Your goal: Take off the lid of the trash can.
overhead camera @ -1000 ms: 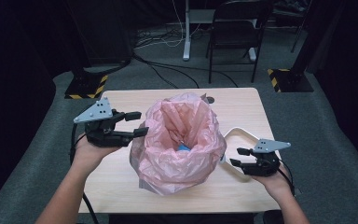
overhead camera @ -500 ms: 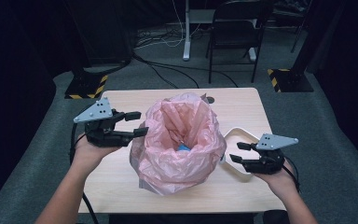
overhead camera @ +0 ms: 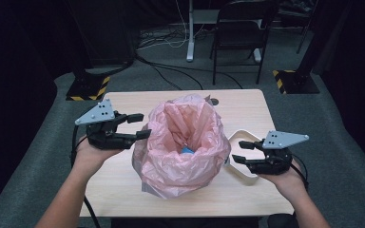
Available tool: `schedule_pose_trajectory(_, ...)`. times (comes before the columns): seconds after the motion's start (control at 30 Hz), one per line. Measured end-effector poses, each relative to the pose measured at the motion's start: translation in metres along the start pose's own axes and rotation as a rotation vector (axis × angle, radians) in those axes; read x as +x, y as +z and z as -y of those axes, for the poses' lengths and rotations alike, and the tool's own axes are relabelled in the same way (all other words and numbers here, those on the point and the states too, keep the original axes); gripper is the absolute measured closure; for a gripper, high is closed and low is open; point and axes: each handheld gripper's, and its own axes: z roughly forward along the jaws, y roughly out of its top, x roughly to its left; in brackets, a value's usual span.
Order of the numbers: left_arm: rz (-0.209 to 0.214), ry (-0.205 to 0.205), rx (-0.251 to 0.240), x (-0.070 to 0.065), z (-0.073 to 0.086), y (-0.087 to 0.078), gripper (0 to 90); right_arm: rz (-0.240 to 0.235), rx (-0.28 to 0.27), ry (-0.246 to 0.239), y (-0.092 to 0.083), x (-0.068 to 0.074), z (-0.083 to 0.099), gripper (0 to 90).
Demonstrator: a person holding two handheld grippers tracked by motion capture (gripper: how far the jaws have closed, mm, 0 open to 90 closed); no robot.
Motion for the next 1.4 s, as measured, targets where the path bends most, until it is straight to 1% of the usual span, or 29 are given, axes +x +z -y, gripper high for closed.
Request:
schedule_pose_trajectory(0.23,0.003,-0.002,-0.001,0.001,0.000,0.000,41.5,-0.035,-0.013,-0.031,-0.007,0.009,-0.019,45.4)
schedule_pose_trajectory(0.37,0.002,-0.008,-0.001,0.001,0.000,0.000,40.9,-0.048,-0.017,-0.051,-0.010,0.012,-0.029,45.1)
schedule_pose_trajectory(0.5,0.003,-0.010,0.002,0.001,0.001,0.000,39.9,-0.051,-0.031,-0.049,-0.013,0.013,-0.037,42.7)
schedule_pose_trajectory(0.6,0.007,-0.012,-0.001,0.001,0.001,0.000,39.8,-0.080,-0.044,-0.044,-0.015,0.015,-0.042,41.7)
schedule_pose_trajectory(0.7,0.010,-0.014,-0.001,0.001,0.001,0.000,39.8,-0.104,-0.038,-0.059,-0.014,0.018,-0.046,40.7)
schedule_pose_trajectory(0.9,0.012,-0.017,-0.001,0.001,0.002,-0.001,39.8,-0.124,-0.041,-0.093,-0.012,0.028,-0.054,40.1)
schedule_pose_trajectory(1.07,0.011,-0.016,-0.001,0.000,0.002,-0.001,39.7,-0.163,-0.060,-0.090,-0.011,0.029,-0.061,39.5)
schedule_pose_trajectory(1.2,0.010,-0.017,-0.002,0.000,0.001,-0.001,39.7,-0.178,-0.071,-0.099,-0.011,0.033,-0.066,39.5)
schedule_pose_trajectory(1.33,0.008,-0.017,-0.001,0.000,0.001,-0.001,39.5,-0.185,-0.068,-0.126,-0.009,0.038,-0.070,39.6)
schedule_pose_trajectory(1.4,0.007,-0.018,-0.001,0.001,0.001,-0.001,39.4,-0.186,-0.067,-0.131,-0.008,0.040,-0.071,39.6)
